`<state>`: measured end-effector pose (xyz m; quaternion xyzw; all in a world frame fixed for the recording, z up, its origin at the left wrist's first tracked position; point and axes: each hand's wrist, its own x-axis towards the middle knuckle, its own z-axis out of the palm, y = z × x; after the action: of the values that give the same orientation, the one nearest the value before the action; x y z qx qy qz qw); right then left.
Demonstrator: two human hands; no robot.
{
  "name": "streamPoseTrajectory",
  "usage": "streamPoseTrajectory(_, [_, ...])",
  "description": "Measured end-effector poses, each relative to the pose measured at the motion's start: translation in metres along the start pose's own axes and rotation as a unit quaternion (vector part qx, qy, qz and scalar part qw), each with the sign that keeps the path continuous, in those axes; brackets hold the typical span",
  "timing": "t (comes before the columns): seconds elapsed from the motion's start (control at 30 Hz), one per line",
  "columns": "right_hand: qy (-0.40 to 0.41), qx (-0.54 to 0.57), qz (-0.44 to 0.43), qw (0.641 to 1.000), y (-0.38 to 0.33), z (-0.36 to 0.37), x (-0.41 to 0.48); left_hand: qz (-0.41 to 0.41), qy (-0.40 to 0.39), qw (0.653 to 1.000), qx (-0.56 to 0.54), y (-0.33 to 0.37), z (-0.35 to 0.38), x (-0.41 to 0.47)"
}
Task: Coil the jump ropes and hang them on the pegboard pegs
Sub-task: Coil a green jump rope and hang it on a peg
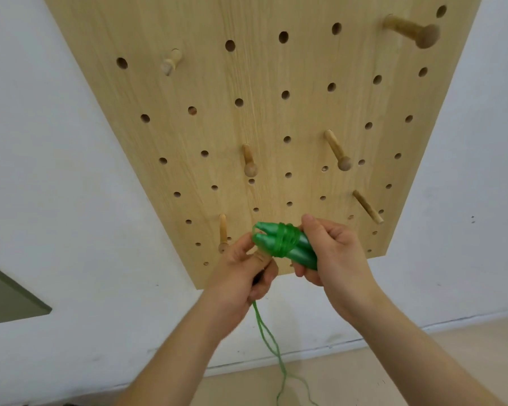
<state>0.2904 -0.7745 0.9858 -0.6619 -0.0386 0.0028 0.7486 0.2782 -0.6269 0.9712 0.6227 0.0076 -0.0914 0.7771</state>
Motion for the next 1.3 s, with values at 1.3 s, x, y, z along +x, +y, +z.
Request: streamPoseTrajectory(1.3, [-0.190, -0.435, -0.099, 0.874, 0.001, -0.004, 0.009, 0.421, -0.082, 0.524, 0.736, 0.035, -0.012, -0.018])
